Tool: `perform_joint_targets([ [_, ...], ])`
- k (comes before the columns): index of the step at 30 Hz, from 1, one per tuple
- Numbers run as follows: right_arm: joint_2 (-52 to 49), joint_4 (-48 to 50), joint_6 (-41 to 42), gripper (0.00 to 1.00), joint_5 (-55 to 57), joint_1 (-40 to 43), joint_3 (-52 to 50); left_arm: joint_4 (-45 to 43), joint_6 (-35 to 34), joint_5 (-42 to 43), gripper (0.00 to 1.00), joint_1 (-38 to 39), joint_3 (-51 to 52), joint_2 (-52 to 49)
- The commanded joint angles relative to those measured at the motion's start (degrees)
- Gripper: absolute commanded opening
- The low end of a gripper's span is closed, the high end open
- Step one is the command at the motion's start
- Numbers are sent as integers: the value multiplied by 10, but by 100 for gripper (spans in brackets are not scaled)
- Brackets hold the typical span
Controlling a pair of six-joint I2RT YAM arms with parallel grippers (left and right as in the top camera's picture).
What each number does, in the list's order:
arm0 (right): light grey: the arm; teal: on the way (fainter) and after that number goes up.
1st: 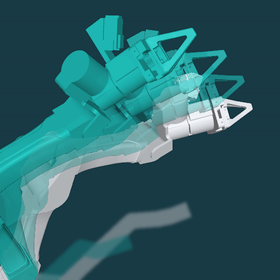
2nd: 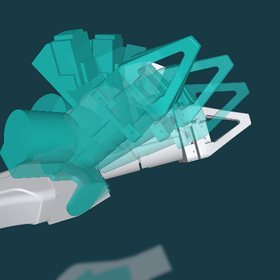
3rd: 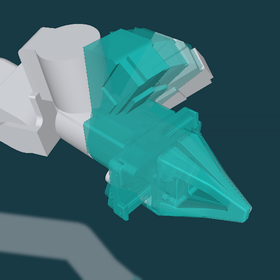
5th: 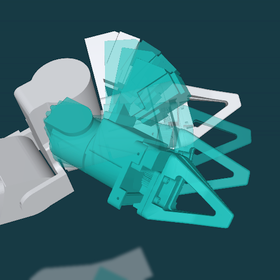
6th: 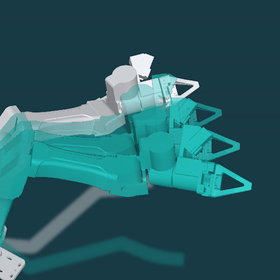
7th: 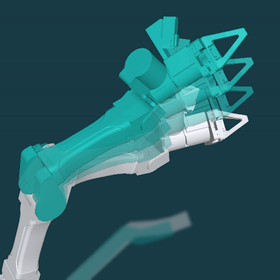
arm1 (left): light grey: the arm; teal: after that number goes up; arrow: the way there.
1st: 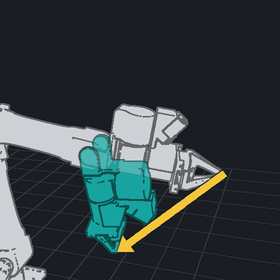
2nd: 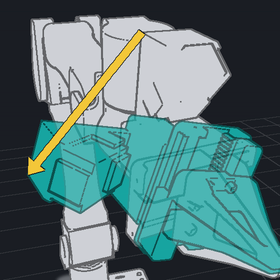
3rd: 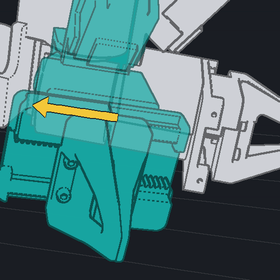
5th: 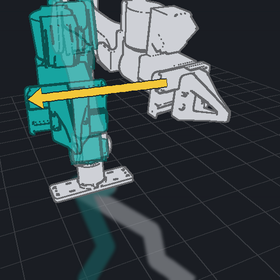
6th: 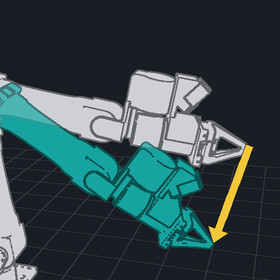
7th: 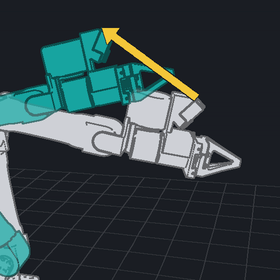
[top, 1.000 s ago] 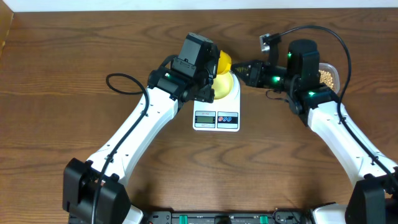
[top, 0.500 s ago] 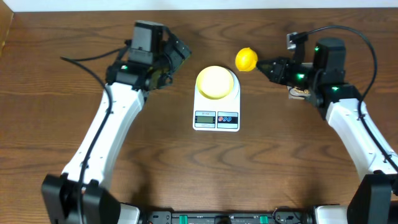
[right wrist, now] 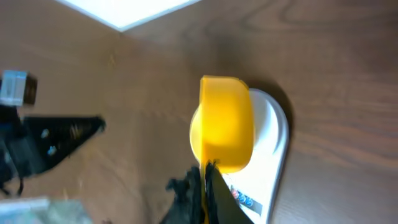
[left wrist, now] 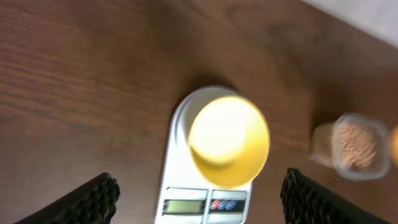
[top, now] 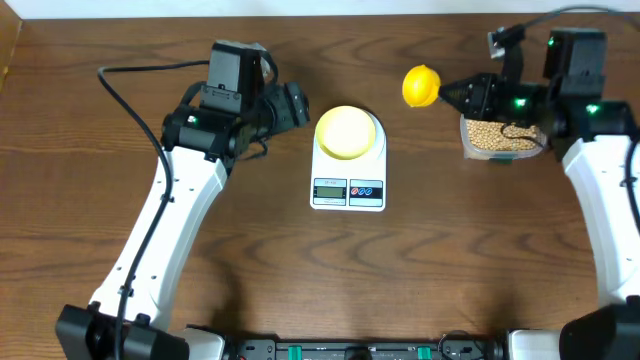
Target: Scoop item into bowl and weigh 50g on scale
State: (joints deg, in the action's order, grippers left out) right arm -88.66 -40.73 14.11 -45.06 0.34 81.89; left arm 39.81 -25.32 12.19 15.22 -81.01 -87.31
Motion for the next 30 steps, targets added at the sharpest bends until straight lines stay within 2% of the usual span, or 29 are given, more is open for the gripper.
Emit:
perform_joint_targets([
  [1, 1, -41, -78, 1, 51, 5, 40, 14, 77, 7, 85, 8, -3, 8],
  [8, 1, -61, -99, 1, 66, 33, 45, 27, 88, -8, 86, 59, -3, 10],
  [11, 1, -65, -99, 1, 66, 47, 45, 33, 88, -38, 86, 85, -3, 10],
  [16, 1, -70, -99, 1, 66, 63, 45, 32, 87, -137, 86, 137, -3, 10],
  [20, 1, -75, -99, 1, 66, 75, 45, 24, 87, -151, 86, 158, -3, 10],
  [21, 1, -75, -100, 1, 66, 78, 45, 24, 87, -151, 78, 161, -3, 10],
  [22, 1, -75, -100, 1, 66, 81, 45, 27, 87, -150, 59, 163, -3, 9],
  [24, 1, -75, -99, 1, 66, 84, 45, 36, 74, -148, 35, 168, -3, 9],
  [26, 1, -75, -99, 1, 66, 84, 45, 41, 68, -146, 15, 173, -2, 8],
  [27, 1, -75, -99, 1, 66, 84, 45, 43, 64, -146, 9, 177, 0, 8],
  [30, 1, -76, -99, 1, 66, 84, 45, 47, 48, -148, 8, 189, 7, 8],
])
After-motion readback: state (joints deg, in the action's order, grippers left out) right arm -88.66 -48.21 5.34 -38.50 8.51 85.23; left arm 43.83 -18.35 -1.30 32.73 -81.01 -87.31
